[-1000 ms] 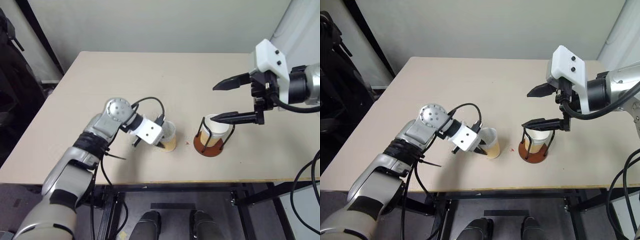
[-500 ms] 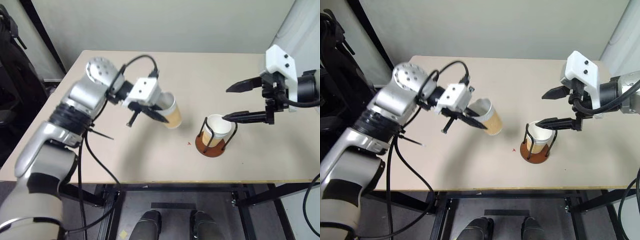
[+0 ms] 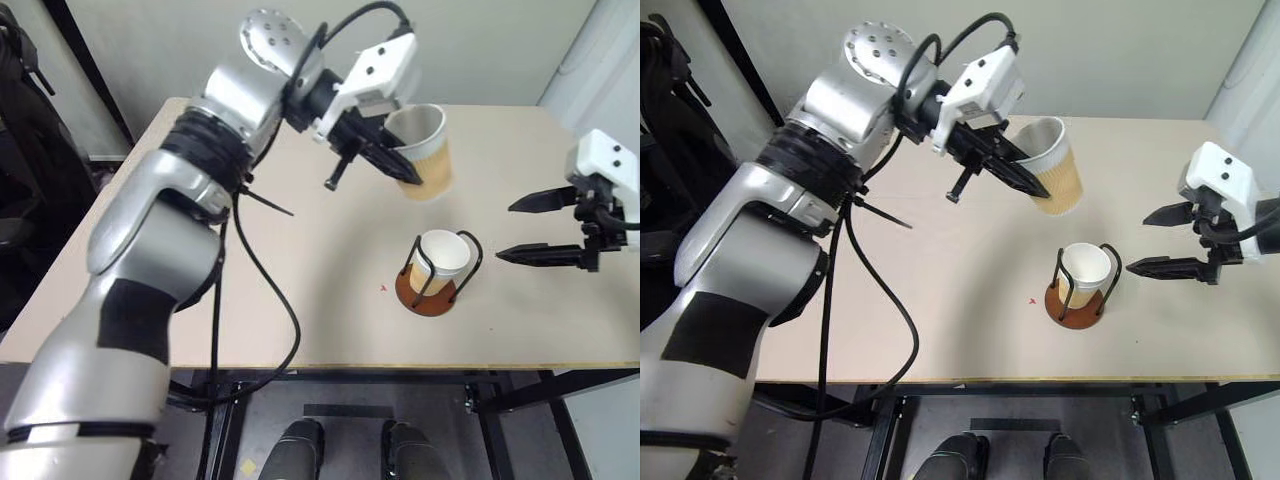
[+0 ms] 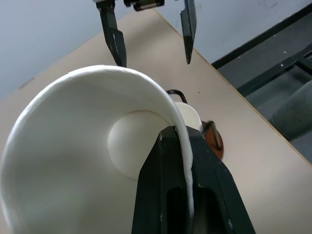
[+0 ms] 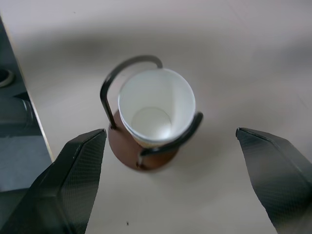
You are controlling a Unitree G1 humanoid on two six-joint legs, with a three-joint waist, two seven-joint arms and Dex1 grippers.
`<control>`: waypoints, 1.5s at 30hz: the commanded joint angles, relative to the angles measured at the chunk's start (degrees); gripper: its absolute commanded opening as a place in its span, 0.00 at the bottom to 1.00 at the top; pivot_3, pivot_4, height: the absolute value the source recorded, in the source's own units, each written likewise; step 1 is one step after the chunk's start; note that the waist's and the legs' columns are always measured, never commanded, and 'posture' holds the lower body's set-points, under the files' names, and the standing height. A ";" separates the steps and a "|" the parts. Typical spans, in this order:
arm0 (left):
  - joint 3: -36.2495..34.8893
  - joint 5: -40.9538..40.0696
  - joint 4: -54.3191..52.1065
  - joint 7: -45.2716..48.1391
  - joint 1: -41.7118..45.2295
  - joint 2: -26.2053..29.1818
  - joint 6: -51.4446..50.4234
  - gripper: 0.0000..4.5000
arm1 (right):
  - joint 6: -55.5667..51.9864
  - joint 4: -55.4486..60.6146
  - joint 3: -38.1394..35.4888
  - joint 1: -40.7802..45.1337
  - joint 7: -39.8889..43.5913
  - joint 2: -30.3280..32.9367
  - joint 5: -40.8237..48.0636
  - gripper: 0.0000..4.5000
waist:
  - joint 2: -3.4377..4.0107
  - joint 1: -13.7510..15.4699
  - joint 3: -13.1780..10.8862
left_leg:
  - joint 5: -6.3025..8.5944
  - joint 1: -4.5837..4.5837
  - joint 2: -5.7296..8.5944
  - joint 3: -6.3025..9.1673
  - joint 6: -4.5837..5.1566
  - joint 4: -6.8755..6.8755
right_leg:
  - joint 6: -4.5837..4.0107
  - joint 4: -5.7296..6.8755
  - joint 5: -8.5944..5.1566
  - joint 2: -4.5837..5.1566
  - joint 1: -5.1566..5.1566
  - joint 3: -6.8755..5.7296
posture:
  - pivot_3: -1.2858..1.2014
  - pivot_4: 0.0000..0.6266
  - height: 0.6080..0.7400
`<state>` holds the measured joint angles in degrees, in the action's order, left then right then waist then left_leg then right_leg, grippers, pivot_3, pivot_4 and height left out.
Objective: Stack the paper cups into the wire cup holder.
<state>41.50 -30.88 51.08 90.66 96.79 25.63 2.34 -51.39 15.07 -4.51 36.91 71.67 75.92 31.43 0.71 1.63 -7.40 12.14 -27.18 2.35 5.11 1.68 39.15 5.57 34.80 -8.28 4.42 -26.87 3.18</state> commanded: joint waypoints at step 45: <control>5.46 8.53 14.57 1.84 1.81 -18.87 16.88 0.00 | -22.90 14.71 -33.14 -4.13 -9.95 11.77 18.61 0.99 | -0.02 1.14 -0.02 | 1.15 -0.12 0.86 -0.94 0.70 1.52 | 1.82 0.12 -0.70 0.97 0.37 0.20 | 0.52 0.24 1.00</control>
<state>49.12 -23.11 65.19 90.67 97.64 7.30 17.67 -73.86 29.05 -34.86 32.48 62.51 87.41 49.36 0.69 2.77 -7.43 13.30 -27.30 3.22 4.17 2.40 40.69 7.42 34.93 -8.99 5.39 -26.49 3.39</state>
